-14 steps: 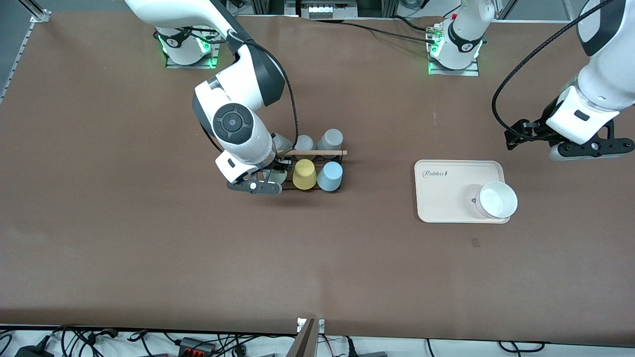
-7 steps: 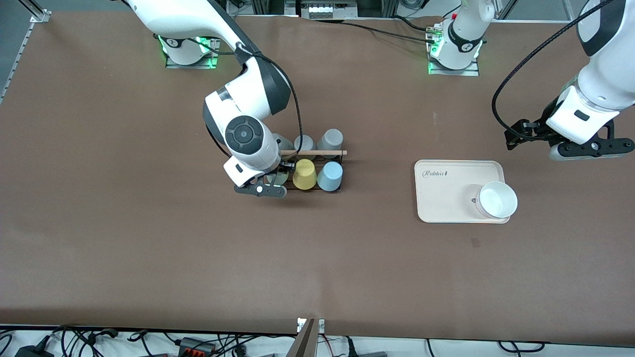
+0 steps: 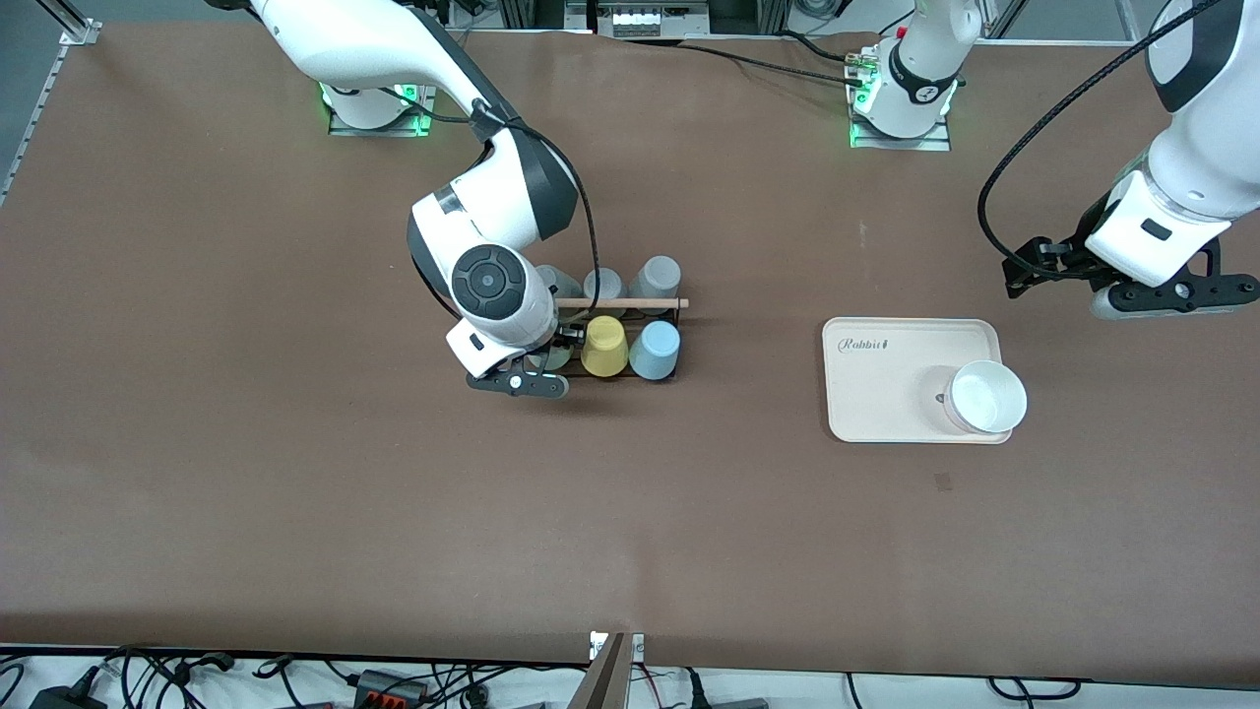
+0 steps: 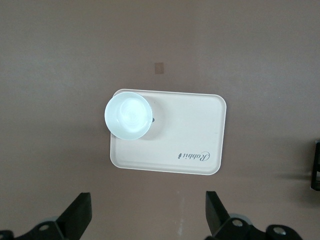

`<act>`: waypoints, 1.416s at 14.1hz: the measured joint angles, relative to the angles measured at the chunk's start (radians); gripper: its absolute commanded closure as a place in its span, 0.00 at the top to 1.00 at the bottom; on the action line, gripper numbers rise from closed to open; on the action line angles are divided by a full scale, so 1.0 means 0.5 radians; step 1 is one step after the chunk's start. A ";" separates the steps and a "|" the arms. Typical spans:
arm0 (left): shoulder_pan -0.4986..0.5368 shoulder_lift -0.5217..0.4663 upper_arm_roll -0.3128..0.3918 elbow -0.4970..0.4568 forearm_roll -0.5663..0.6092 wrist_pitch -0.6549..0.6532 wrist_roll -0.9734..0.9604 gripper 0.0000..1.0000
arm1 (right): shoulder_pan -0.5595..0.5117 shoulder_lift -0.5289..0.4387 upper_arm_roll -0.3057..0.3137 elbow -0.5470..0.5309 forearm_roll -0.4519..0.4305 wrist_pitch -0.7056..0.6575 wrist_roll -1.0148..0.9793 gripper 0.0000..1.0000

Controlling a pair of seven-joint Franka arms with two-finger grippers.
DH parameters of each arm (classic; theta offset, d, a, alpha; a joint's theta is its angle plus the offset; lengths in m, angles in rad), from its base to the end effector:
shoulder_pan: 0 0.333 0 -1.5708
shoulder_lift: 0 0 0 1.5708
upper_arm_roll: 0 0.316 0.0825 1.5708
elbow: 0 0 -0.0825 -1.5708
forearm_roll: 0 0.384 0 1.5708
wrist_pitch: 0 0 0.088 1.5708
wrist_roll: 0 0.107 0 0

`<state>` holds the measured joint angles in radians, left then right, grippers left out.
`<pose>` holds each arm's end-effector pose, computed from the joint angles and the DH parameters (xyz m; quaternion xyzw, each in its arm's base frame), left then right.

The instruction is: Hang scattered cups on rack with three cups

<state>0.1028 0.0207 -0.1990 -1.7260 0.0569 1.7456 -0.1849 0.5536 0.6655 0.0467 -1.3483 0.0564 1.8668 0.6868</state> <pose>0.5673 -0.0487 0.5545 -0.9989 -0.0394 -0.0033 0.0258 0.5904 0.4011 0.3224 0.9948 -0.0571 -0.0831 0.0110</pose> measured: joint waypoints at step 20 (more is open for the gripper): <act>0.003 0.000 0.000 0.000 0.000 0.000 0.033 1.00 | -1.104 -0.378 -0.079 0.591 -0.010 -0.644 -1.094 1.00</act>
<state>0.1040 0.0207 -0.1988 -1.7262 0.0568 1.7456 -0.1683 0.0017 0.4764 0.0071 -1.0526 0.0512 1.5446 0.1397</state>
